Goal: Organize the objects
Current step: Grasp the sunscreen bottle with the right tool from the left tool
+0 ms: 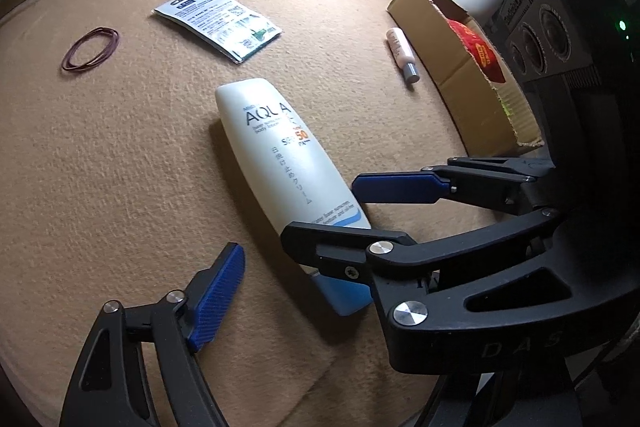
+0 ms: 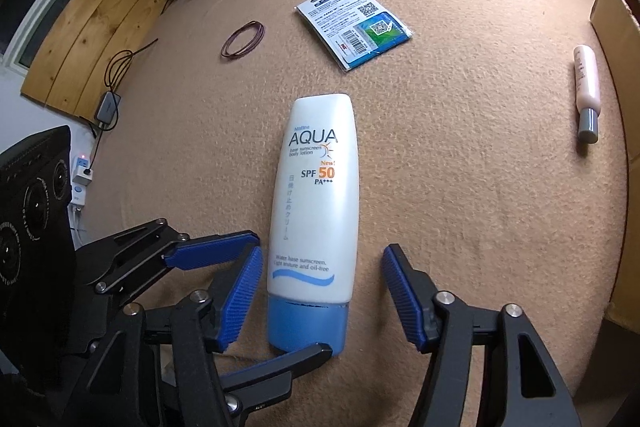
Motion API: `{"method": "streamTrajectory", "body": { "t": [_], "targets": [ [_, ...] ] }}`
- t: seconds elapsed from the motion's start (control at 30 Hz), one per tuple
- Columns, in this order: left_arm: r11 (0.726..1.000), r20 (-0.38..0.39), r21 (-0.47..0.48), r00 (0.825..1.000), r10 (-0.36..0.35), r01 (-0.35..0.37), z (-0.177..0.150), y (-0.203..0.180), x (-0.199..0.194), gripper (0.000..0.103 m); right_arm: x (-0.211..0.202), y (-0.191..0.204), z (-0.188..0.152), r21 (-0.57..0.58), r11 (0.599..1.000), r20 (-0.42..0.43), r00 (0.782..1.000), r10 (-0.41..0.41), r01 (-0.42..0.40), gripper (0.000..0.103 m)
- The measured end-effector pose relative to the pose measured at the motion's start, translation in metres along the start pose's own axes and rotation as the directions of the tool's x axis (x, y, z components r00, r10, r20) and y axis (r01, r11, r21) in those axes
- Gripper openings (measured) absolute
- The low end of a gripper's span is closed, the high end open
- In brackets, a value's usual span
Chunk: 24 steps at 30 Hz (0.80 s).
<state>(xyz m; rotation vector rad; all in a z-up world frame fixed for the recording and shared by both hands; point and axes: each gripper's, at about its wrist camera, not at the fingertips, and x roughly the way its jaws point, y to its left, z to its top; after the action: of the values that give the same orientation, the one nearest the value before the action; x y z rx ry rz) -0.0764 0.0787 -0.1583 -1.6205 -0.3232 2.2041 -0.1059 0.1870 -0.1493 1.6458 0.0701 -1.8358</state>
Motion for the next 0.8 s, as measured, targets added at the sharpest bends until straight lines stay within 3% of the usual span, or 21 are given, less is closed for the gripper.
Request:
{"method": "streamTrajectory", "body": {
  "t": [0.1,0.17,0.53,0.8],
  "targets": [
    [1.000,-0.007,0.010,1.000,-0.011,0.011,0.002,-0.003,0.002,0.065,-0.001,-0.003,-0.003,0.001,0.999,-0.011,0.999,0.037,-0.037,0.041],
    [1.000,-0.009,0.011,1.000,-0.014,0.015,0.003,-0.004,0.004,0.061,0.000,0.000,-0.005,-0.008,0.999,-0.015,0.999,0.039,-0.039,0.041],
    [0.999,0.012,0.035,1.000,0.010,-0.010,0.013,-0.020,-0.001,0.056,-0.019,-0.011,-0.005,0.018,0.999,0.032,0.999,0.042,-0.042,0.041],
    [0.993,0.049,0.115,0.999,-0.008,0.002,0.039,-0.061,-0.009,0.056,-0.065,-0.033,-0.004,0.045,0.999,0.126,0.992,0.005,-0.011,0.041]
  ]
}}
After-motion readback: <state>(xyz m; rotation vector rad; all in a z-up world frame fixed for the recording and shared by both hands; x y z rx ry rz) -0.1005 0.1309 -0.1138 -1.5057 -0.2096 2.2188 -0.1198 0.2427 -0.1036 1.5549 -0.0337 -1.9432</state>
